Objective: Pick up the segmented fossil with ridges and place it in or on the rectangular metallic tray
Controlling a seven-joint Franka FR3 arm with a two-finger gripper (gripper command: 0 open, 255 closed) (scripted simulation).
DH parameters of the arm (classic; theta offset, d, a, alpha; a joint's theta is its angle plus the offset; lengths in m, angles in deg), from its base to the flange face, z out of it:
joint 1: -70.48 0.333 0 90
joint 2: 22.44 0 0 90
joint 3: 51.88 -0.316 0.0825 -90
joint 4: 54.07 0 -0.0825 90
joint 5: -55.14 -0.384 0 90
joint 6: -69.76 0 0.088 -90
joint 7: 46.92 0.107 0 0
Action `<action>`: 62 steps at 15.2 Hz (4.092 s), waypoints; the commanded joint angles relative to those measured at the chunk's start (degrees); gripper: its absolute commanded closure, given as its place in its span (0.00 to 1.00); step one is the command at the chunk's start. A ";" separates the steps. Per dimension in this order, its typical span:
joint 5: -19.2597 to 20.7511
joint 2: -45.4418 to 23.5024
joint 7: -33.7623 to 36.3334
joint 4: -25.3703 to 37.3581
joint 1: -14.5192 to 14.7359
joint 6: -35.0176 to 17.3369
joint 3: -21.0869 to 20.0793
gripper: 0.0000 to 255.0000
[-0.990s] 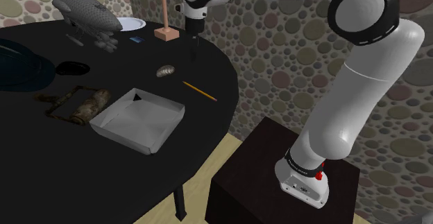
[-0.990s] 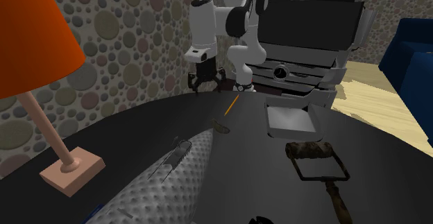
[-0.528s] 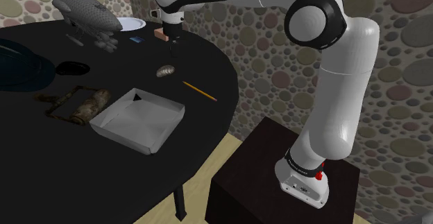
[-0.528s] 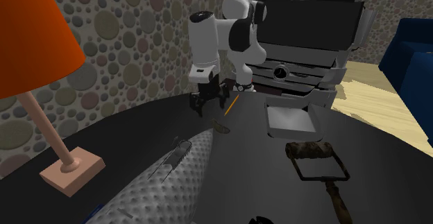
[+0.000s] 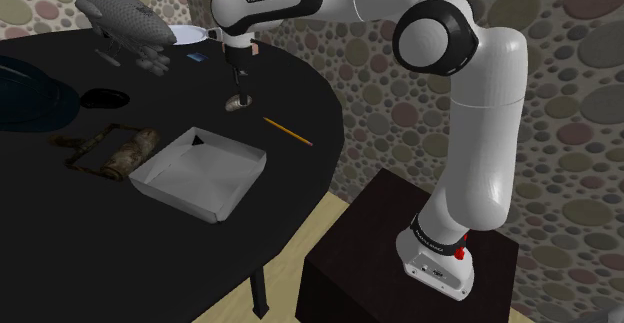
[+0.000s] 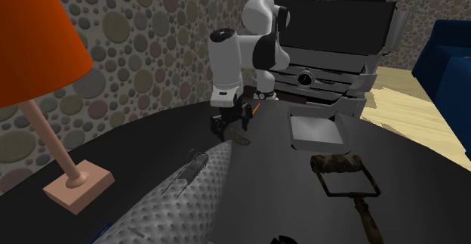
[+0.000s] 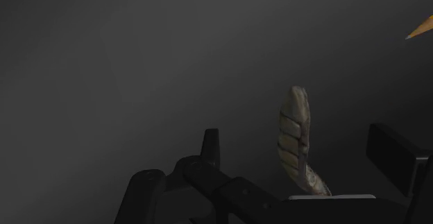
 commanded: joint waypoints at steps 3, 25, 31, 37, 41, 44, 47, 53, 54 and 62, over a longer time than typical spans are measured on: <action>-0.07 -0.12 -0.16 -1.92 0.05 -2.06 -0.04 0.00; 0.08 0.53 0.21 1.75 0.00 2.24 0.01 1.00; 0.17 0.68 0.57 6.14 -0.08 6.76 0.03 1.00; 0.22 0.25 0.93 11.41 -0.19 11.59 0.04 1.00; 0.21 -0.43 1.19 15.54 -0.29 15.03 0.04 1.00; 0.49 2.58 3.24 11.54 1.34 13.86 -0.55 1.00; 0.84 6.61 6.42 5.59 3.70 11.65 -1.61 1.00; 1.29 12.67 13.26 -3.05 8.11 8.49 -4.28 1.00; 1.34 13.45 14.44 -4.15 8.83 8.08 -4.78 1.00; 1.56 17.69 24.33 -10.06 14.46 5.59 -9.16 1.00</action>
